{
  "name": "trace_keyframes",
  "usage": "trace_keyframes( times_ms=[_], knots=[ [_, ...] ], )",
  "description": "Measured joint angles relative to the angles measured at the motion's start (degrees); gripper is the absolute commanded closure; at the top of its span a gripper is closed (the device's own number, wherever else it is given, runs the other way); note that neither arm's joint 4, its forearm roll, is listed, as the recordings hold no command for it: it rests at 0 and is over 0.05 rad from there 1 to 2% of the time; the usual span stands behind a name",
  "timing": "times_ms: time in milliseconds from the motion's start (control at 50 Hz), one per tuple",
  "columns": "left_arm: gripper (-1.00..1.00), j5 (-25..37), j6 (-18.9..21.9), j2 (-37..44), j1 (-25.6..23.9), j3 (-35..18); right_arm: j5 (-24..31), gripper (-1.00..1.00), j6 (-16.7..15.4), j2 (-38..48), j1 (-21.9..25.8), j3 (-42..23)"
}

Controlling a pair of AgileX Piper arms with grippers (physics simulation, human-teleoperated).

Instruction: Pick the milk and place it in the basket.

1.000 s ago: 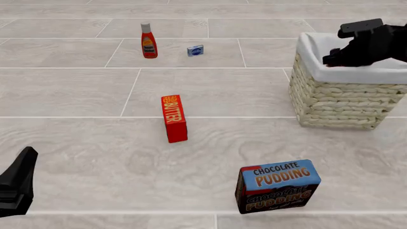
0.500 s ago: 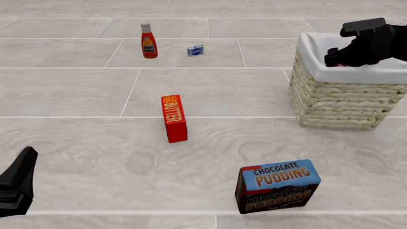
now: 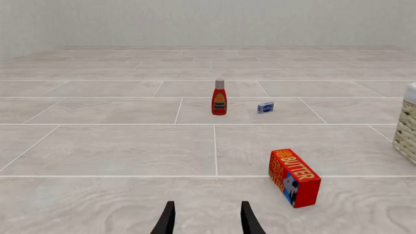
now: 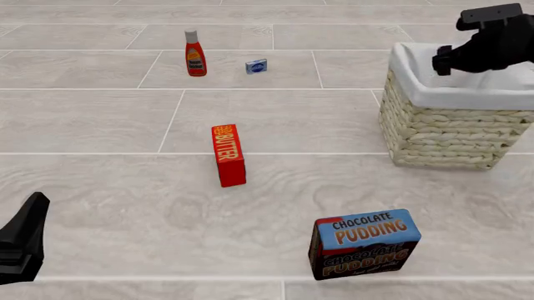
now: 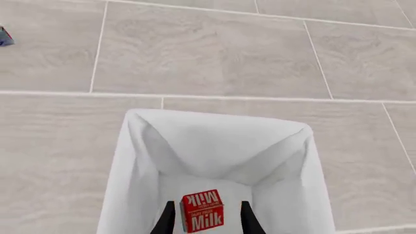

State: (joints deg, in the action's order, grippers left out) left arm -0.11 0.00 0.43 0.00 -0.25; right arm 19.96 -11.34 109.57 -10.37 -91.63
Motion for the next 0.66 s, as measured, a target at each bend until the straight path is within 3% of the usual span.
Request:
trace_keyframes(
  times_ms=[660],
  knots=[
    [-1.0, 0.0, 0.0, 0.0, 0.0, 0.0, -0.3, -1.0, 0.5, -9.1, 1.4, 3.0]
  ],
)
